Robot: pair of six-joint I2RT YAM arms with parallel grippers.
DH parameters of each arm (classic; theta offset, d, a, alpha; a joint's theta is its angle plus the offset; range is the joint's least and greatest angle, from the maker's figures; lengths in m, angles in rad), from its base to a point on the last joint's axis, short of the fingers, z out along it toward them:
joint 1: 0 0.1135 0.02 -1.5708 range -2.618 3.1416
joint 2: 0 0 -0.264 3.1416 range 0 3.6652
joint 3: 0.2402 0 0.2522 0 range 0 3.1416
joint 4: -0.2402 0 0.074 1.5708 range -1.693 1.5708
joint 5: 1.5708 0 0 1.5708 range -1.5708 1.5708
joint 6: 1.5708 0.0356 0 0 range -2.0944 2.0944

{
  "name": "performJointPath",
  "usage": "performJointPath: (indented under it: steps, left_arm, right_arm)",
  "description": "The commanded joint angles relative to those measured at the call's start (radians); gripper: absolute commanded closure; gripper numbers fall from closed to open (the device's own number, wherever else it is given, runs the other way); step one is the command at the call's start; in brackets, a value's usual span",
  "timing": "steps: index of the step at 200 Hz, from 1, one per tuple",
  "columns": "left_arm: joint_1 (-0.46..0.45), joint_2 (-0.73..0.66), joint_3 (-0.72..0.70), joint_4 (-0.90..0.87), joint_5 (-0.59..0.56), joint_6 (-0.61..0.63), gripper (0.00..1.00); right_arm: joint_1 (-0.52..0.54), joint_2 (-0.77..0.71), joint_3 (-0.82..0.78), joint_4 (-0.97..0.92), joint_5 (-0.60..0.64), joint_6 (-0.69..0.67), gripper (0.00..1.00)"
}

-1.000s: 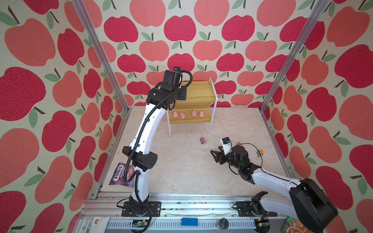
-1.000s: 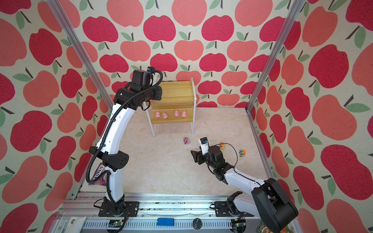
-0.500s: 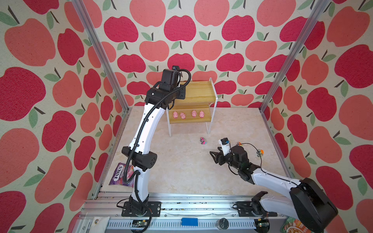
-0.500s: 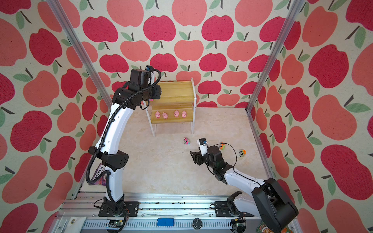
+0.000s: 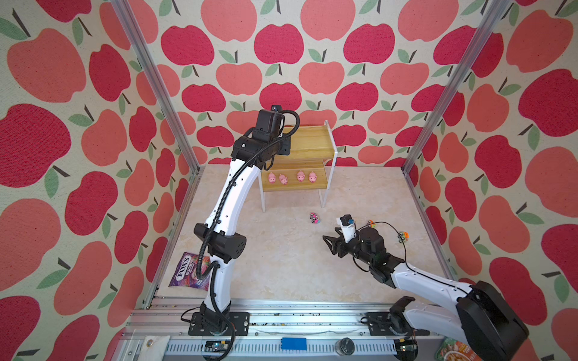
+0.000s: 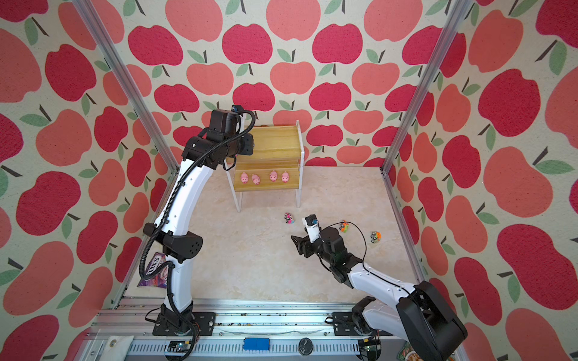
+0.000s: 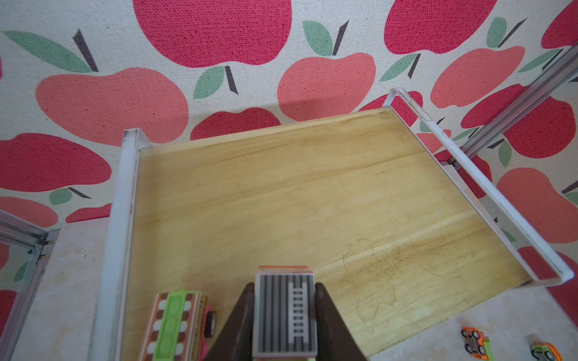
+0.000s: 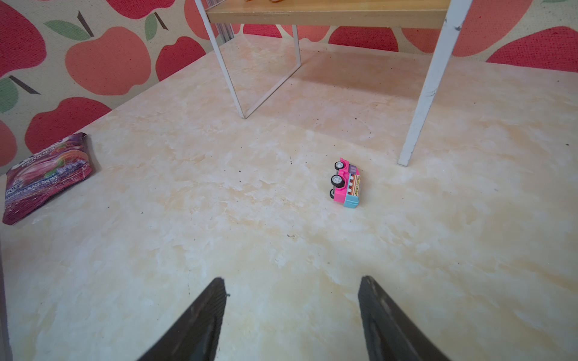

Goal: Organize plastic toys on shelves
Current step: Place the plastic toy on the shelf.

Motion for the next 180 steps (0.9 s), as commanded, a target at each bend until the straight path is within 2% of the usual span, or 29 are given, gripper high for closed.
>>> performJointPath:
  steps: [1,68,95,130,180]
  left_arm:
    - [0.012,0.025,0.020,0.004,-0.022,-0.022,0.69]
    - [0.025,0.045,0.012,0.010,-0.011,-0.029,0.68]
    - [0.026,0.052,0.011,0.012,-0.009,-0.026,0.65]
    - [0.033,0.056,0.011,0.021,-0.003,-0.023,0.56]
    - [0.036,0.048,0.047,0.063,0.040,0.003,0.32]
  right_arm:
    - [0.009,-0.014,0.020,-0.020,0.007,-0.026,0.30]
    - [0.010,-0.013,0.021,-0.024,0.010,-0.030,0.30]
    - [0.009,-0.005,0.023,-0.023,0.011,-0.032,0.30]
    - [0.009,-0.002,0.025,-0.023,0.009,-0.032,0.30]
    - [0.010,0.007,0.027,-0.019,0.007,-0.032,0.30]
